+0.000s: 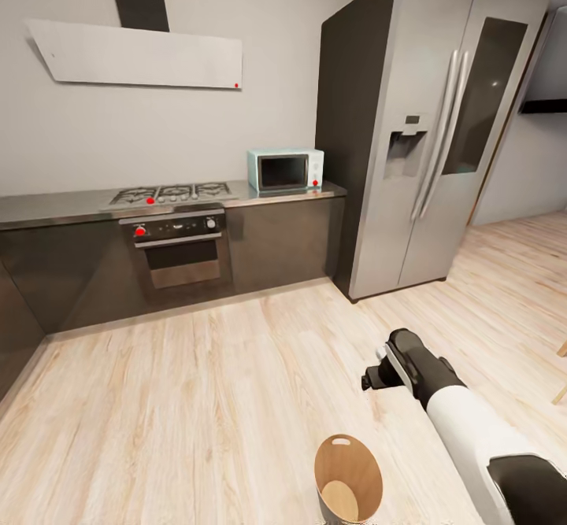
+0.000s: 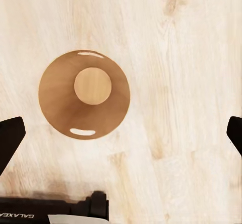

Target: Put the three can of soda from the living room inside the tash can in the kitchen.

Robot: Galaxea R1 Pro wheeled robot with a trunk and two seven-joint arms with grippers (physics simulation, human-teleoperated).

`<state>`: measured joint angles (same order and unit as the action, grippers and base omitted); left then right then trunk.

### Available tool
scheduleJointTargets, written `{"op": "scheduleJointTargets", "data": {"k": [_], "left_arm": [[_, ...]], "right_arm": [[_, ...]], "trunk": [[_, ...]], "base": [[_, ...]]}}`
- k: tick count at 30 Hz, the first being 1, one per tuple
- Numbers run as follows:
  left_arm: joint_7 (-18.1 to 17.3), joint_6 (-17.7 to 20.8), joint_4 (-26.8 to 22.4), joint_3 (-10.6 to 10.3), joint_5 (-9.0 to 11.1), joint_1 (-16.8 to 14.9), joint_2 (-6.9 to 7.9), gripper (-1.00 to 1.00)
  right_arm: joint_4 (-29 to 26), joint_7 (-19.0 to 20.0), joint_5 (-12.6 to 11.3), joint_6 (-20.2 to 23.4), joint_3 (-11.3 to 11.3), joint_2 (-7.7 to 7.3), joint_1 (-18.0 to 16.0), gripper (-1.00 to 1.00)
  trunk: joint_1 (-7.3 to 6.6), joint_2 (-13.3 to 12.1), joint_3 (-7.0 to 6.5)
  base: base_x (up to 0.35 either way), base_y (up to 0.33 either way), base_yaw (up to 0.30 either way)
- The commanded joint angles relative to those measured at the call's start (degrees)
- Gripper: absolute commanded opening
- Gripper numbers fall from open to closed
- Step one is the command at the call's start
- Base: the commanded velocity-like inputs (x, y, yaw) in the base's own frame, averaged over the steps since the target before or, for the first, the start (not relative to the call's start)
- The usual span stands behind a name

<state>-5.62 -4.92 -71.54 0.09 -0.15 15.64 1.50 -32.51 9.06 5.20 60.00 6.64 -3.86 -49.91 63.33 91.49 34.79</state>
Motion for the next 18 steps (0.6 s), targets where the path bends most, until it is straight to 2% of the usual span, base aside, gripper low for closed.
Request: {"op": "scheduleJointTargets", "data": {"k": [1, 7, 11, 18], "left_arm": [[0.0, 0.0, 0.0, 0.0, 0.0, 0.0, 0.00, 1.00], [0.0, 0.0, 0.0, 0.0, -0.1, 0.0, 0.00, 1.00], [0.0, 0.0, 0.0, 0.0, 0.0, 0.0, 0.00, 1.00], [0.0, 0.1, 0.0, 0.0, 0.0, 0.0, 0.00, 1.00]], "right_arm": [[0.0, 0.0, 0.2, 0.0, 0.0, 0.02, -0.4, 1.00], [0.6, 0.0, 0.8, 0.0, -0.2, -0.15, -3.9, 1.00], [1.4, 0.0, 0.8, 0.0, -0.3, -0.09, -5.1, 1.00], [5.7, 0.1, 0.5, 0.0, -0.5, 0.14, -7.8, 1.00]], "trunk": [[0.23, 0.4, 0.27], [1.54, 2.8, 1.86], [2.42, 4.4, 2.92], [3.96, 7.2, 4.78]], "base": [[0.000, 0.000, 0.000], [0.000, 0.000, 0.000], [0.000, 0.000, 0.000], [0.000, 0.000, 0.000]]}}
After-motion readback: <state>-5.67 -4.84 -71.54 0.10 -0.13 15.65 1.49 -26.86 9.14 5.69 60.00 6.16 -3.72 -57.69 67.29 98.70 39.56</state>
